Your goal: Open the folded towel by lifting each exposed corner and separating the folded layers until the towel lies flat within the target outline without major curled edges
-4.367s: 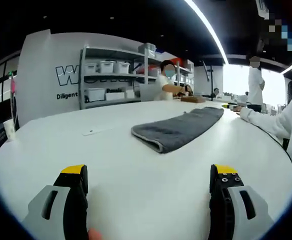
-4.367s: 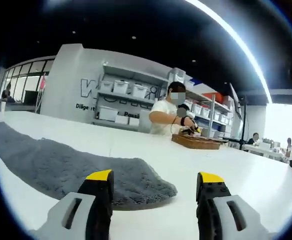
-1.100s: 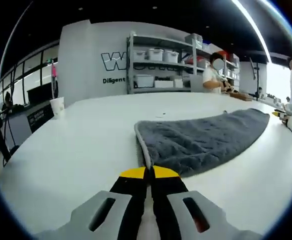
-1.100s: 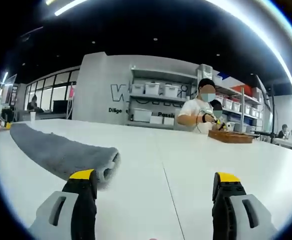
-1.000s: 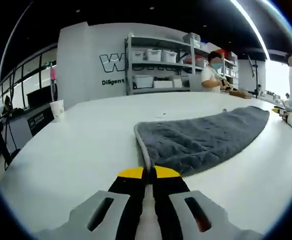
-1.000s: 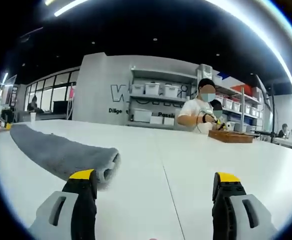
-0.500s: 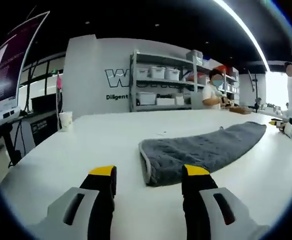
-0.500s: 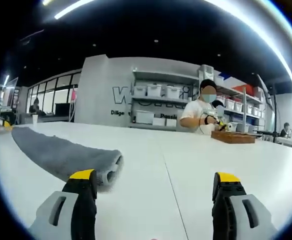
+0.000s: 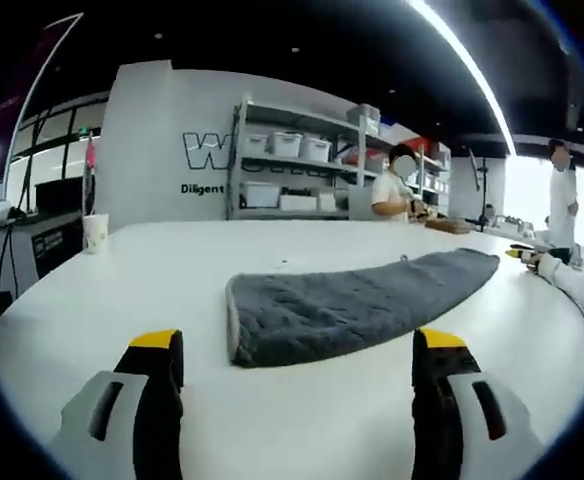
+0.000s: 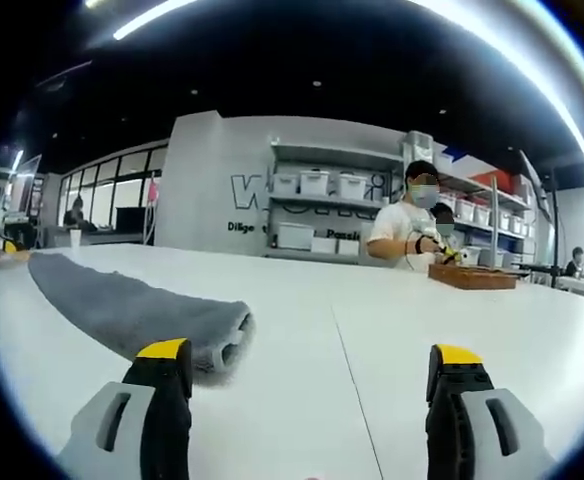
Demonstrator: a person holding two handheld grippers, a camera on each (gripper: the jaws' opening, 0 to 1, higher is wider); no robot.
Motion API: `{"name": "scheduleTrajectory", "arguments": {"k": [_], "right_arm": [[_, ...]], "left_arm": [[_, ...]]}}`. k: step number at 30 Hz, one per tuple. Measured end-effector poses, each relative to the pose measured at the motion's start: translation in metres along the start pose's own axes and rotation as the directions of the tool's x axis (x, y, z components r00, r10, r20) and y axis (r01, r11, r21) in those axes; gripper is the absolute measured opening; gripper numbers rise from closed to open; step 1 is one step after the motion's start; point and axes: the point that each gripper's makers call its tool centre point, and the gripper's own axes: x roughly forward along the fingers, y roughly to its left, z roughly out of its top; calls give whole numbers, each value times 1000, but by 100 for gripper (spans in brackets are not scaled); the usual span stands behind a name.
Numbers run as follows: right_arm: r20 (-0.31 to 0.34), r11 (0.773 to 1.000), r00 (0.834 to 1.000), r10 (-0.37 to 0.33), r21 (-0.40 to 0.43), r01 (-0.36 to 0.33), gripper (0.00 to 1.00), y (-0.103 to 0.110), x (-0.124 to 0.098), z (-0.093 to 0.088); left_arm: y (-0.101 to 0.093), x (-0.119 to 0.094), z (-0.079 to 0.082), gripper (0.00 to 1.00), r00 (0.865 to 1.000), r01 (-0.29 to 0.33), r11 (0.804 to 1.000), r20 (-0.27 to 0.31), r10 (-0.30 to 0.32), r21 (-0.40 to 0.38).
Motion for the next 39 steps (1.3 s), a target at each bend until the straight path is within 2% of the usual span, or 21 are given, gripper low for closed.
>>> {"name": "scheduleTrajectory", "arguments": {"k": [6,12,16,20,22,23,26,29,31,32,38,39], "right_arm": [[7,997,997,76,-13,-76,99,17,3,2],[10,984,984,175,-26,-175,99,41,6,3],[2,976,977,214,-43,-213,99,52,6,2],[-3,975,976,218,-51,-218,99,52,7,0],[-4,976,977,213,-50,-213,99,51,7,0],[-4,976,977,211,-51,-211,98,51,7,0],[-4,977,979,206,-54,-206,98,49,7,-1],[-8,977,979,205,-60,-205,97,49,7,-2],[-12,977,979,203,-65,-204,97,48,7,-3],[-13,977,979,203,-67,-204,97,48,7,-4],[-12,979,981,194,-66,-194,96,45,8,-3],[-13,979,981,192,-66,-193,96,45,8,-3]], "left_arm": [[2,-3,-3,100,1000,-9,1000,-8,9,4],[8,-3,-2,100,1000,-27,1000,-4,27,8],[19,16,20,99,1000,-4,1000,30,3,23],[25,43,26,97,999,37,997,3,-37,62],[27,57,26,95,998,57,997,-7,-57,43],[26,66,31,94,996,85,996,14,-85,9],[28,80,36,87,993,117,993,32,-117,-10],[35,100,39,81,990,139,990,22,-139,-4],[40,114,38,77,988,154,988,-8,-154,3],[41,121,34,73,986,163,986,-43,-162,22],[48,152,30,49,977,193,981,-96,-191,16],[47,155,27,45,973,204,978,-122,-198,37]]}}
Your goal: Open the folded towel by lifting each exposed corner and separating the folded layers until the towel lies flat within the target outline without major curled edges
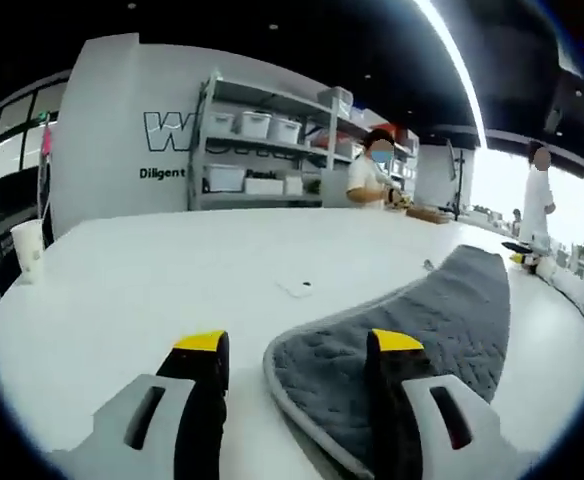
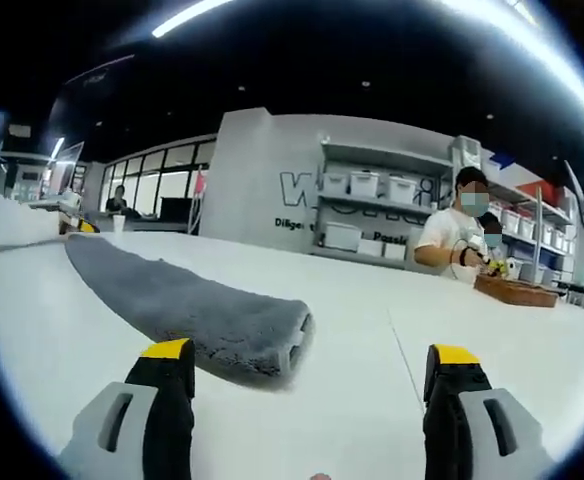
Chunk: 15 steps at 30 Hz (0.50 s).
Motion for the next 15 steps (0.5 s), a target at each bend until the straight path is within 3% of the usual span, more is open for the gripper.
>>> {"name": "scheduleTrajectory", "arguments": {"k": [3,8,11,15], "right_arm": [[-4,1000,1000,-8,-4,7,95,-1,0,0],[-10,1000,1000,-13,-6,13,94,0,0,0],[-12,1000,1000,-17,-6,17,93,-1,0,0],[-12,1000,1000,-19,-6,19,93,-1,-1,0]], "left_arm": [[1,9,-5,33,999,20,999,-48,-19,30],[2,17,-14,29,994,18,998,-110,-12,61],[-7,19,-15,17,989,67,996,-134,-58,66],[-13,19,-13,10,987,83,989,-148,-65,124]]}}
